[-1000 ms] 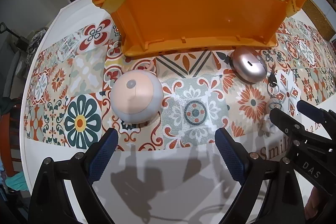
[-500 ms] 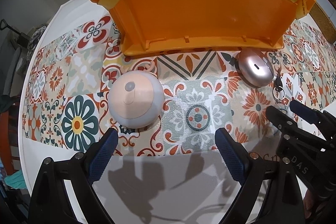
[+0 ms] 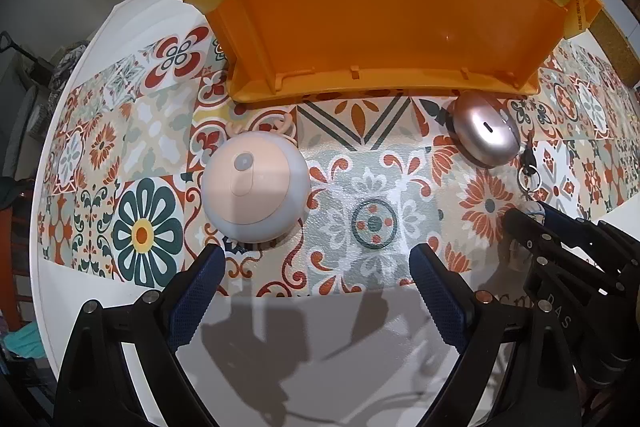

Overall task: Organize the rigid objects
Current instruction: 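Close the right tool on the masked figure keychain, then grasp the pink antler lamp with the left tool while the right holds the keychain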

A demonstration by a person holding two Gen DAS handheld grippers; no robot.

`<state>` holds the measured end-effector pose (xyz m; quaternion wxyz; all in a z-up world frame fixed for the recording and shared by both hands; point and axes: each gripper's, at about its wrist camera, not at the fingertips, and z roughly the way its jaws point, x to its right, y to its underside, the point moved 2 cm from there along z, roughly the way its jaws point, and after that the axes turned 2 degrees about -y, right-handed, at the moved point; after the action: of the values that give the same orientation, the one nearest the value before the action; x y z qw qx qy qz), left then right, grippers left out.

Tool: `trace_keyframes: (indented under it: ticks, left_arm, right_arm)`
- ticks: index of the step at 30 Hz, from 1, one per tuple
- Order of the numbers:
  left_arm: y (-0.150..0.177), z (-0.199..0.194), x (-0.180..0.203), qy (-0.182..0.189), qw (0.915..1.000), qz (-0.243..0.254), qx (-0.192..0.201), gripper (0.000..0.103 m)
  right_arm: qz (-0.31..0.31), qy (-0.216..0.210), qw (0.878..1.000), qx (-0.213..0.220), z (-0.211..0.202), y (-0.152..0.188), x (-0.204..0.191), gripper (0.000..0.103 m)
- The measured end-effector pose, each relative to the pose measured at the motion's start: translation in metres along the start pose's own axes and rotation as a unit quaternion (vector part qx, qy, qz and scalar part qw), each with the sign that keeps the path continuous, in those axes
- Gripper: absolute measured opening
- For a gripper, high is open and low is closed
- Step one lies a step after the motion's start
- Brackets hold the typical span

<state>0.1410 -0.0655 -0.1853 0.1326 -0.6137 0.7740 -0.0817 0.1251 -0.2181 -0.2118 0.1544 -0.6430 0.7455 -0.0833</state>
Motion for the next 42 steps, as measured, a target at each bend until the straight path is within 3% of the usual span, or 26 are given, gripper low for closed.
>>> trace_keyframes:
  ticks: [9, 21, 42]
  left_arm:
    - [-0.002, -0.009, -0.008, 0.017, 0.9996, -0.021, 0.01, 0.095]
    - [-0.005, -0.008, -0.046, 0.03, 0.9975, -0.062, 0.017, 0.095]
    - [-0.031, 0.041, -0.042, 0.015, 0.9992, -0.036, -0.002, 0.093]
  right_arm:
    - [-0.014, -0.01, 1.0, 0.009, -0.024, 0.0, -0.001, 0.027]
    - [-0.024, -0.043, 0.999, 0.019, -0.04, 0.0, -0.027, 0.028]
    - [-0.015, -0.049, 0.999, 0.003, -0.021, -0.012, -0.033, 0.028]
